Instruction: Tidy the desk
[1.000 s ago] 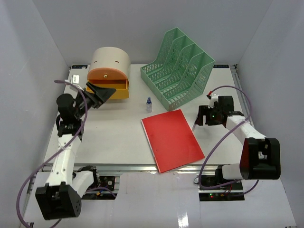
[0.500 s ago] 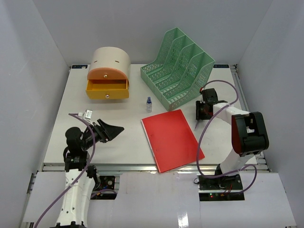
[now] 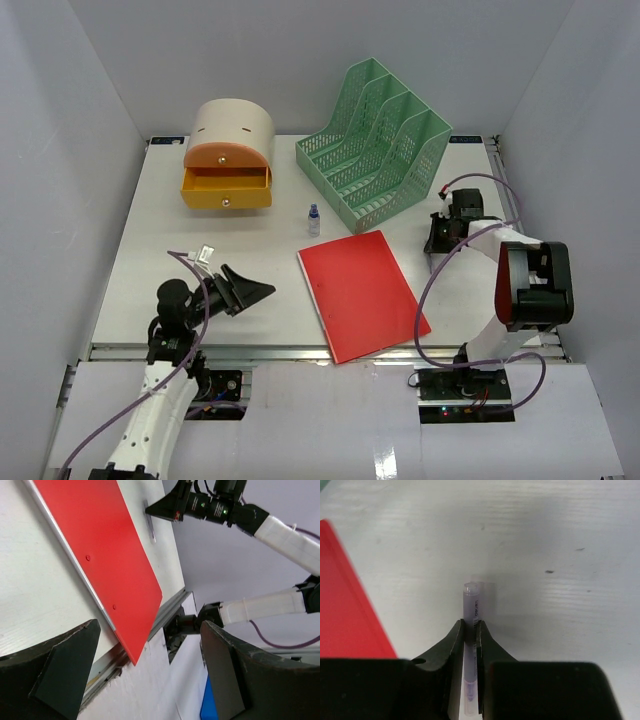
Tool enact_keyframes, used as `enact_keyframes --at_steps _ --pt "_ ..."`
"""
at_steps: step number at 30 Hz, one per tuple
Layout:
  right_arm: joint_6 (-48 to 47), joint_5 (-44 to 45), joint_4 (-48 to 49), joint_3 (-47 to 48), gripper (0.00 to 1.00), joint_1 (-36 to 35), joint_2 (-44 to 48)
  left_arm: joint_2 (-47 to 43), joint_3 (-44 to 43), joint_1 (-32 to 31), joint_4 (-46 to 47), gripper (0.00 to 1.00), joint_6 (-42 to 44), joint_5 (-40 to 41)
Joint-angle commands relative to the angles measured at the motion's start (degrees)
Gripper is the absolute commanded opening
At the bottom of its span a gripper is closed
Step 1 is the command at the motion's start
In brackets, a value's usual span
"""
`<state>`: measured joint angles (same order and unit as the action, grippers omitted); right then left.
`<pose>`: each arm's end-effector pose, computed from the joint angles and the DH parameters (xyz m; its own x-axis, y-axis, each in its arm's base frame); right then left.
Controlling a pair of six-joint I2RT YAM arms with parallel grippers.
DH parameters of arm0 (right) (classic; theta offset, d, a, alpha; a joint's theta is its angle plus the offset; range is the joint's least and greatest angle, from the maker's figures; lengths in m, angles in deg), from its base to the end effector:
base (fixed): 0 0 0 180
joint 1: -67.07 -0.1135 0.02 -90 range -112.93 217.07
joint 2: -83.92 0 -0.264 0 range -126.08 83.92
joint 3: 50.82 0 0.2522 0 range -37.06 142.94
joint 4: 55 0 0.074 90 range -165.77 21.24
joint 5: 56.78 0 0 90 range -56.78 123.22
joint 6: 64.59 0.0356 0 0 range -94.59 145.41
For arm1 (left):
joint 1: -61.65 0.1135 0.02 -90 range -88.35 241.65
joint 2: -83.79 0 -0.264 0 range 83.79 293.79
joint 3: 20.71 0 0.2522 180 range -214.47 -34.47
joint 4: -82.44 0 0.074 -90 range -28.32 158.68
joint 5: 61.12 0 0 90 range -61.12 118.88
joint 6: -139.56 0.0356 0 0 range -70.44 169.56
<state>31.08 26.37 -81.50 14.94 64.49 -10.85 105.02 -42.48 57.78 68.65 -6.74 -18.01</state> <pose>0.3239 0.0188 0.1642 -0.8304 0.0608 -0.5538 -0.0303 0.9876 0.1538 0.1198 -0.0342 0.1889 -0.7551 -0.5188 -0.4009 0.2287 0.3646 -0.9026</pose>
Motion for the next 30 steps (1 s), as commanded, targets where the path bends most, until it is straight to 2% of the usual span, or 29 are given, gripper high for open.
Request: enact_keyframes --at_steps 1,4,7,9,11,18,27,30 --pt "-12.8 -31.6 -1.7 -1.7 0.08 1.7 8.0 5.5 2.0 -12.3 12.4 0.93 -4.4 10.0" --pt "-19.4 -52.4 -1.1 -4.2 0.08 1.6 12.6 14.0 0.5 -25.2 22.0 0.92 -4.1 17.3" --pt "-21.8 -60.4 0.3 -6.4 0.08 1.6 19.0 29.5 -3.8 -40.1 31.5 0.92 -1.4 27.9" --pt "-22.8 -63.9 0.5 -7.4 0.08 1.8 21.4 35.5 -7.9 -45.4 36.2 0.91 1.5 30.5" --pt "-23.2 -68.3 0.8 -8.5 0.08 1.9 23.8 46.2 -13.7 -50.1 41.8 0.9 4.6 33.8" --pt "-22.9 -78.5 3.1 -10.9 0.08 2.7 29.6 71.6 -27.3 -55.3 61.4 0.88 8.6 38.0" --pt "-22.5 -83.7 2.6 -10.8 0.08 6.7 30.3 86.5 -34.0 -56.0 80.2 0.82 8.3 39.6" --pt "-25.0 -83.5 0.1 -10.2 0.08 7.0 29.4 89.3 -36.6 -56.0 82.8 0.8 8.5 39.0"
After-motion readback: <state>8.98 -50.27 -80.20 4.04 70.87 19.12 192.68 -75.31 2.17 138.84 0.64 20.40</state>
